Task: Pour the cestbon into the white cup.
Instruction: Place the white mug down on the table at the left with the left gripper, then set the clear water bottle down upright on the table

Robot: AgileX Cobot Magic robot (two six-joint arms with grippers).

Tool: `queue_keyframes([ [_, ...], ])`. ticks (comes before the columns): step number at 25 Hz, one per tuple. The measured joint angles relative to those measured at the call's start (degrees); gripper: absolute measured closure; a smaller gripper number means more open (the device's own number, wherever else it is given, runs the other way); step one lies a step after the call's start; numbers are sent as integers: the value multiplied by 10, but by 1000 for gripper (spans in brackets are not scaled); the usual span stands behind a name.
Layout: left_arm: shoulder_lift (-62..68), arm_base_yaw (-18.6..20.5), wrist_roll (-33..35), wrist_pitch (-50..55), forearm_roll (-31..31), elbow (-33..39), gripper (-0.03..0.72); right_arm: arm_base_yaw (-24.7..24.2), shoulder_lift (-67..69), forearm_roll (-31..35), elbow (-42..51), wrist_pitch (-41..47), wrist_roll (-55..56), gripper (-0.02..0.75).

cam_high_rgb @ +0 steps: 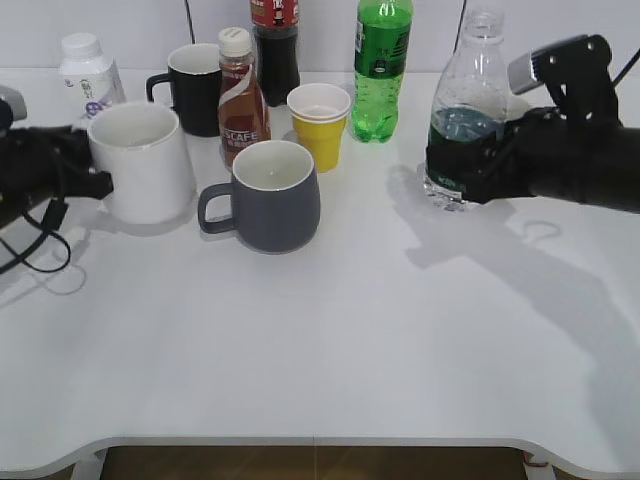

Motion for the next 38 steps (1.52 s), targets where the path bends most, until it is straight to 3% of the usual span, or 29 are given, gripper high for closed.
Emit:
queue_keyframes([
  [13,42,6,-1,-34,2,17,651,0,35,5,6,-48,-7,309],
  [22,42,6,-8,-61,-6,50,426,0,41,5,10,-67,-9,309],
  [31,21,6,-11,-83,-16,109,411,0,41,75,10,-62,-79,309],
  [38,-4,6,-11,-64,-13,126,409,0,42,79,10,-62,-89,309],
])
